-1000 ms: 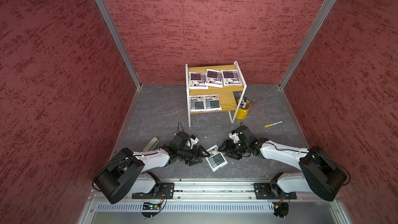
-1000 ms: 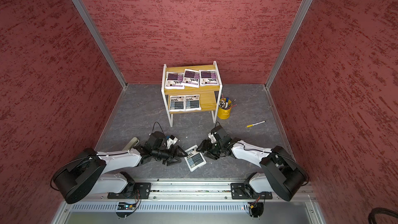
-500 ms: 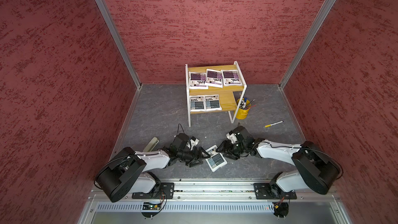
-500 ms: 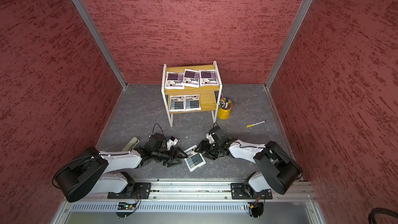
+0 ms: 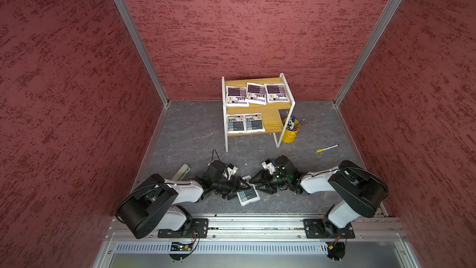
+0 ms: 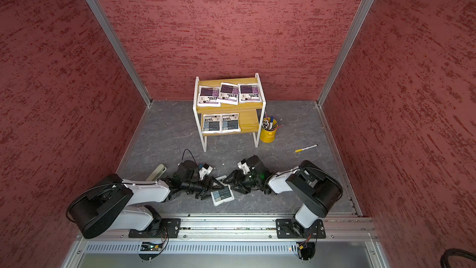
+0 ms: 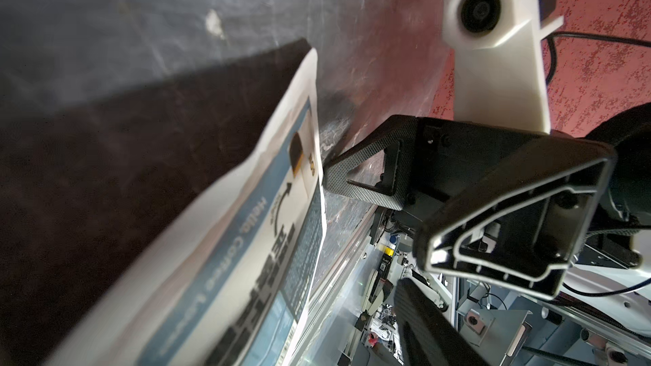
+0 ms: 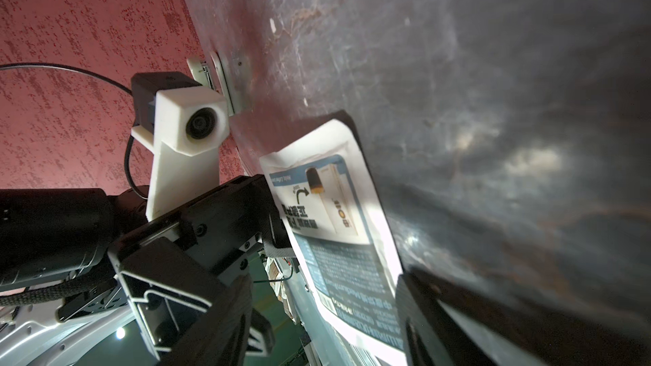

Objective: Place the bagged coffee beans on the shelf by color
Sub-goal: Pick up the bagged coffee beans at the center of the board.

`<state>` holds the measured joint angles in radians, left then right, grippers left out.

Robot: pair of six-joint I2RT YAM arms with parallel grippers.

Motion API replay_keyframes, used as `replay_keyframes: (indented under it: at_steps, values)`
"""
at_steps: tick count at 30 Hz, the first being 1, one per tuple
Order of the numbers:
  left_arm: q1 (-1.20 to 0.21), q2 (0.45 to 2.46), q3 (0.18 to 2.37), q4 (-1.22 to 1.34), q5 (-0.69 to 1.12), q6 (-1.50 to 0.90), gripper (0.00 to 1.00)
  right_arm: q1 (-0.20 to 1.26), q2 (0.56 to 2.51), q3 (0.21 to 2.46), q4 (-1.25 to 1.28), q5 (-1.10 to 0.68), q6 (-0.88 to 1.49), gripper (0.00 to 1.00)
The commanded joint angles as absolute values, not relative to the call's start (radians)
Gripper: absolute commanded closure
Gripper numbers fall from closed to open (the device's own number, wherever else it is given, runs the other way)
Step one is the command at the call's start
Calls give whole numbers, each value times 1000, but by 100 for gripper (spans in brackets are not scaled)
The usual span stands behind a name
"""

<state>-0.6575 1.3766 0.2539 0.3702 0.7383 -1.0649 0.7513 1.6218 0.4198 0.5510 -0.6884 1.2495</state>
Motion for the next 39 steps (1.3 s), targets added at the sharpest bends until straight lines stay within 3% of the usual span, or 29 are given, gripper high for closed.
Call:
replay_keyframes:
  at_steps: [1, 12, 24, 29, 39]
  values:
    - [-650, 1382, 250, 360, 730, -1055, 35, 761, 1655, 379, 506, -651, 1278, 31]
    - [-637, 1380, 250, 362, 735, -1053, 62, 761, 1660, 379, 501, -650, 1274, 31]
    - [-620, 1386, 250, 387, 759, -1049, 80, 761, 1658, 384, 489, -646, 1271, 31]
    - [-609, 1383, 252, 391, 771, -1045, 87, 761, 1639, 385, 478, -640, 1273, 31]
    - [-581, 1356, 269, 391, 816, -1047, 89, 735, 1499, 369, 365, -618, 1258, 31]
